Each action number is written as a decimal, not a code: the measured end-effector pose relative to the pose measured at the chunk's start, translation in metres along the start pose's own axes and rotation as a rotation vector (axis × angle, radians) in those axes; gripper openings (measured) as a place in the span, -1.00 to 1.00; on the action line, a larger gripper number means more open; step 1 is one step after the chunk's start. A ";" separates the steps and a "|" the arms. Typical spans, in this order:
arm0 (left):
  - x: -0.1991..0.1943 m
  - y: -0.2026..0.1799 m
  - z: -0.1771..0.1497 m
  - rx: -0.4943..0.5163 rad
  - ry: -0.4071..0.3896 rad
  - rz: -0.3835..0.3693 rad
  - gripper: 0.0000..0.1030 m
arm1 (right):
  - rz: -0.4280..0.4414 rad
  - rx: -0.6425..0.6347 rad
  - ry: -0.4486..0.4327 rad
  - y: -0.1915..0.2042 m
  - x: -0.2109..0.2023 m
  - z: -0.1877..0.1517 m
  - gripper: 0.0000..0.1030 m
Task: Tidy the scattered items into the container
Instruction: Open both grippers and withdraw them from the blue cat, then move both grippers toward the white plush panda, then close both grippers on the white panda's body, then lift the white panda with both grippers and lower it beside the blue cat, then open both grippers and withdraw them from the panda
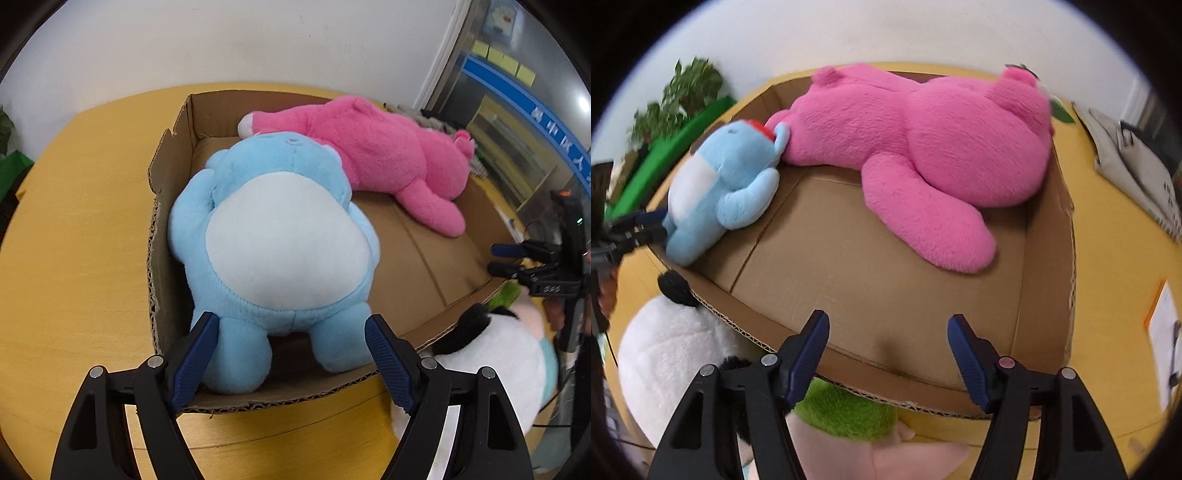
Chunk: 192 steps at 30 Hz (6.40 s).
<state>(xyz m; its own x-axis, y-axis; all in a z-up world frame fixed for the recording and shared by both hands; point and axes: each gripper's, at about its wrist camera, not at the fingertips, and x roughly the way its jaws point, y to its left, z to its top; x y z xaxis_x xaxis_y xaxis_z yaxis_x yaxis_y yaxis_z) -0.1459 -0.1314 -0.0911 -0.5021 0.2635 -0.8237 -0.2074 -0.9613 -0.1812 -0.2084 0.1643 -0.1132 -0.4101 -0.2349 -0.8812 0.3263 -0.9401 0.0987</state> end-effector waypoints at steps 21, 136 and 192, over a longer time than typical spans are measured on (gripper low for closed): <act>-0.148 -0.092 -0.044 -0.063 -0.320 0.109 1.00 | -0.014 0.050 -0.528 0.084 -0.147 -0.059 0.85; 0.006 -0.109 0.132 0.125 -0.094 -0.230 -0.54 | -0.001 -0.520 -0.377 0.104 -0.011 0.093 -0.80; 0.013 -0.056 0.060 -0.036 -0.117 -0.181 0.74 | 0.272 -0.068 -0.266 0.034 0.026 0.124 0.50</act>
<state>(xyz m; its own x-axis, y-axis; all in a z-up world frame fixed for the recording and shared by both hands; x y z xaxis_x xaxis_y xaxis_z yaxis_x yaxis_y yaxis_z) -0.1909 -0.0697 -0.0597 -0.5536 0.4380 -0.7083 -0.2743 -0.8990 -0.3415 -0.3140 0.0952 -0.0756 -0.5047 -0.5379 -0.6752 0.5057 -0.8181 0.2738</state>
